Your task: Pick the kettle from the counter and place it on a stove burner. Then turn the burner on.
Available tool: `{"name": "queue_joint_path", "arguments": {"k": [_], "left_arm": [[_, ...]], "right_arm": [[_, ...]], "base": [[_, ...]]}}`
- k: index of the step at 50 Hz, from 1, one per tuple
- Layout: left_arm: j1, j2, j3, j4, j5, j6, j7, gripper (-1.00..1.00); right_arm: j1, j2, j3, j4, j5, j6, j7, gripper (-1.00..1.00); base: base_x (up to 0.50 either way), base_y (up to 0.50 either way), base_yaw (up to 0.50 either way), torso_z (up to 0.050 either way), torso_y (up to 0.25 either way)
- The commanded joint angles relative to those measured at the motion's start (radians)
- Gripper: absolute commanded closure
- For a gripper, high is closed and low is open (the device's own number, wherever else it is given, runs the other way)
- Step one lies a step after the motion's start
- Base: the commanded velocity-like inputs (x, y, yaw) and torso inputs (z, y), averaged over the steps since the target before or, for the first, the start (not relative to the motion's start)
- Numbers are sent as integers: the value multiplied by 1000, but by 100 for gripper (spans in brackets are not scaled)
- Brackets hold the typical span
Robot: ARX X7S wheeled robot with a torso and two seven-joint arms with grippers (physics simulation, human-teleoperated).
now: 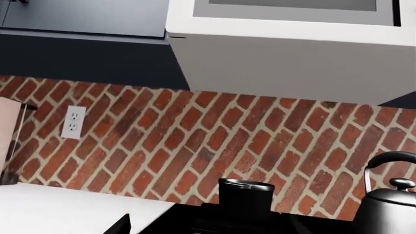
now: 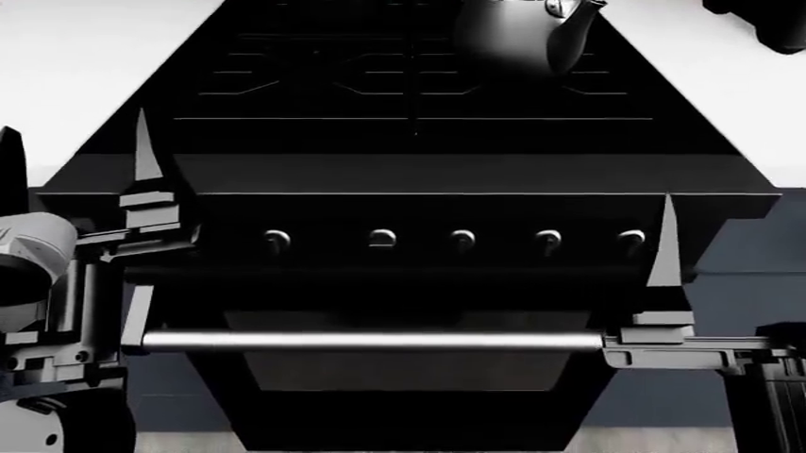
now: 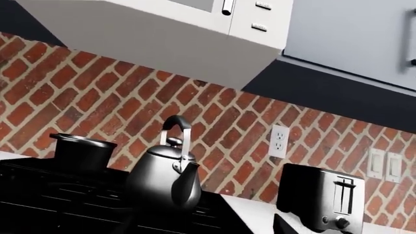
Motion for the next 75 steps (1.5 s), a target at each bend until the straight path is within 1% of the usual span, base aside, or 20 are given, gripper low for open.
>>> {"name": "queue_joint_path", "arguments": {"k": [1, 4, 10, 15, 26, 40, 50, 62, 75], "left_arm": [[3, -3, 2, 2, 2, 10, -4, -100], [8, 0, 0, 1, 5, 28, -1, -100], [14, 3, -16, 3, -10, 45, 0, -100], [16, 5, -24, 2, -21, 52, -2, -100], [13, 9, -33, -4, -46, 56, -6, -100], [9, 3, -12, -15, -14, 57, -19, -100], [9, -2, -7, -14, -12, 53, -26, -100], [9, -6, -3, -12, -18, 49, -31, -100], [7, -10, 3, -17, -18, 49, -36, -100]], "right_arm": [[-1, 24, 10, 27, 56, -20, -4, -100], [30, 15, 0, 58, 120, -2, -28, -100], [104, -21, -40, 133, 246, 51, -91, -100], [148, -28, -51, 156, 316, 104, -86, -100], [115, -5, -22, 187, 394, 92, -65, -100], [84, -23, -15, 251, 447, 67, -84, -100], [151, -50, -45, 305, 516, 126, -107, -100], [214, -70, -65, 344, 539, 177, -114, -100], [234, -104, -67, 444, 530, 166, -156, -100]], "base": [[0, 0, 0, -50, -23], [0, 0, 0, -50, -25], [0, 0, 0, 0, 0], [0, 0, 0, 0, 0], [0, 0, 0, 0, 0], [0, 0, 0, 0, 0], [0, 0, 0, 0, 0], [0, 0, 0, 0, 0], [0, 0, 0, 0, 0]]}}
